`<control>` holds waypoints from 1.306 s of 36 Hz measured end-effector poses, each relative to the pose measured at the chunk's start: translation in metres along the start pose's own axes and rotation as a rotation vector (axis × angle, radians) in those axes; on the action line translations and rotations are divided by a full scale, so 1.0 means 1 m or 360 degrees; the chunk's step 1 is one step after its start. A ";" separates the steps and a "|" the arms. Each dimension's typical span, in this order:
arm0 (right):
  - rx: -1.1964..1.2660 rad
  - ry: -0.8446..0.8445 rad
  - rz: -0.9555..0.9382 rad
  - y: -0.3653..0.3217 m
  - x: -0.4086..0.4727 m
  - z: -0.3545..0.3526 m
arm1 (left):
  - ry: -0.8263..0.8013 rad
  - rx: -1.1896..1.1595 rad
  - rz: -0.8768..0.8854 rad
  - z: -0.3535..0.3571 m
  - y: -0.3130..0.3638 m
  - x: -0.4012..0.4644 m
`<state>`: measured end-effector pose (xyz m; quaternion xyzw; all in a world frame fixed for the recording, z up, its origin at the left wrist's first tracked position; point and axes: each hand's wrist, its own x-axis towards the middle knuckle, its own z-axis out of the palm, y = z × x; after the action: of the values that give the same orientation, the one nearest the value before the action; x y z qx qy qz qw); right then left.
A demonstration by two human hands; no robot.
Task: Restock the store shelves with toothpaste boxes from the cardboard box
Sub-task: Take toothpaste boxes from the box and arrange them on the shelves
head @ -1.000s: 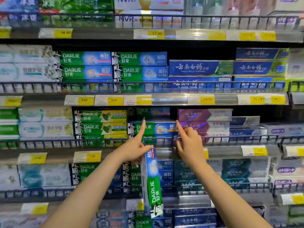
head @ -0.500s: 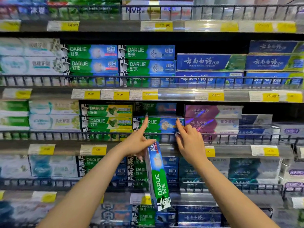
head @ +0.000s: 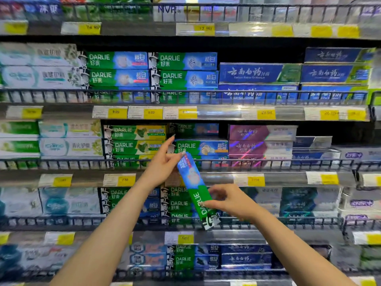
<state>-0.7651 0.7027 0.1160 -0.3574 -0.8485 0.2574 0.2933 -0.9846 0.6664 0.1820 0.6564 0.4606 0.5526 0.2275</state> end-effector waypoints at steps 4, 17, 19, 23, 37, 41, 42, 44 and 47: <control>0.0159 0.0089 0.0029 -0.006 -0.003 -0.005 | 0.0005 -0.0080 0.0028 0.003 0.007 0.005; 0.0909 0.0467 0.0174 -0.043 -0.003 -0.003 | -0.0438 0.0085 -0.0153 0.023 -0.007 -0.030; 0.0894 0.0498 0.0197 -0.045 -0.004 -0.002 | -0.0371 0.0131 -0.0103 0.020 -0.004 -0.028; 0.0381 0.0850 0.0003 -0.039 -0.011 -0.009 | -0.0285 0.0299 0.0000 0.007 0.001 -0.022; -0.1829 0.1265 -0.1004 -0.041 0.007 -0.044 | -0.0279 0.0448 0.0293 -0.002 0.023 -0.002; -0.1613 0.1454 -0.0933 -0.045 0.019 -0.049 | 0.0231 0.0165 0.0304 0.000 0.015 0.002; -0.1563 0.1502 -0.0894 -0.047 0.021 -0.050 | 0.0297 0.0201 0.0306 -0.001 0.011 0.003; -0.1529 0.1536 -0.0866 -0.047 0.029 -0.053 | 0.0328 0.0546 0.0339 -0.002 -0.001 0.004; -0.1526 0.1517 -0.0865 -0.048 0.043 -0.052 | 0.0315 0.1178 0.0302 0.000 -0.014 0.003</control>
<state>-0.7766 0.7174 0.1968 -0.2965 -0.7068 -0.4082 0.4958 -0.9893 0.6756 0.1724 0.6773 0.5856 0.4283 -0.1221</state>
